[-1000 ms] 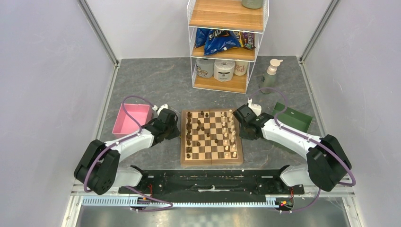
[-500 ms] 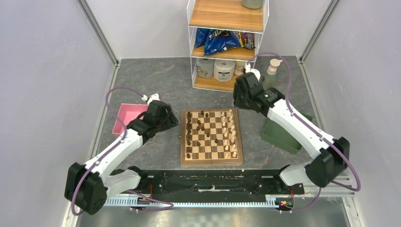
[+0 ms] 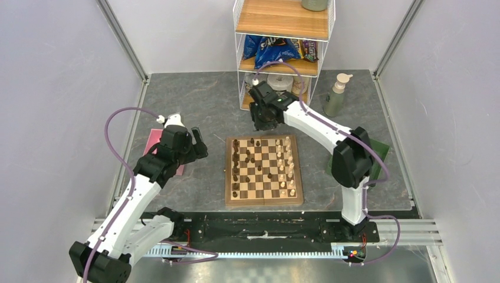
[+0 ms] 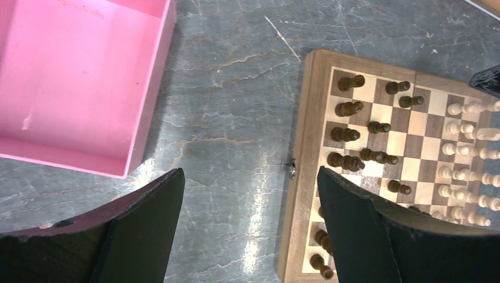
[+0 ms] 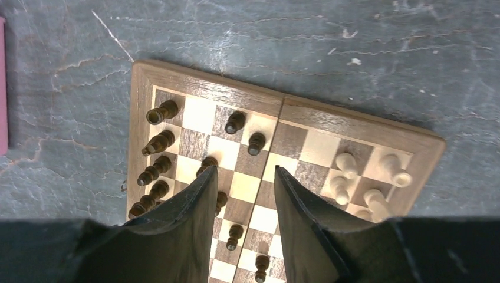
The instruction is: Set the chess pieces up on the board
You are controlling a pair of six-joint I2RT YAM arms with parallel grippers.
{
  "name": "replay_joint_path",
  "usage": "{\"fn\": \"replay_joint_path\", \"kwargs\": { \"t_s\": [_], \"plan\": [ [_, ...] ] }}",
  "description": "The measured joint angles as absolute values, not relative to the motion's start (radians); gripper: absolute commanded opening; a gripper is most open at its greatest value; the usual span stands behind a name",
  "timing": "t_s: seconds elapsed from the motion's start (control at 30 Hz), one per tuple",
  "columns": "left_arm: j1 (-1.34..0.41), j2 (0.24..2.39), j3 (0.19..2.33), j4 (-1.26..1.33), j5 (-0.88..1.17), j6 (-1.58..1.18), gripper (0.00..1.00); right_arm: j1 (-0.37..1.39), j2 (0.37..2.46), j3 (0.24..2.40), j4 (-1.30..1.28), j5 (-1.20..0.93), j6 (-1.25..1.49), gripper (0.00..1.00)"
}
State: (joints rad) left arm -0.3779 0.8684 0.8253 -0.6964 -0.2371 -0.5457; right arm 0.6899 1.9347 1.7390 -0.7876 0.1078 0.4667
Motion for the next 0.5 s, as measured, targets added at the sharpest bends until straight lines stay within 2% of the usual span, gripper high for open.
{"fn": "replay_joint_path", "kwargs": {
  "t_s": [0.5],
  "plan": [
    [-0.355, 0.863, 0.825, -0.733, -0.284, -0.500, 0.90, 0.741, 2.185, 1.954, -0.884, 0.107, 0.452, 0.39]
  ]
}}
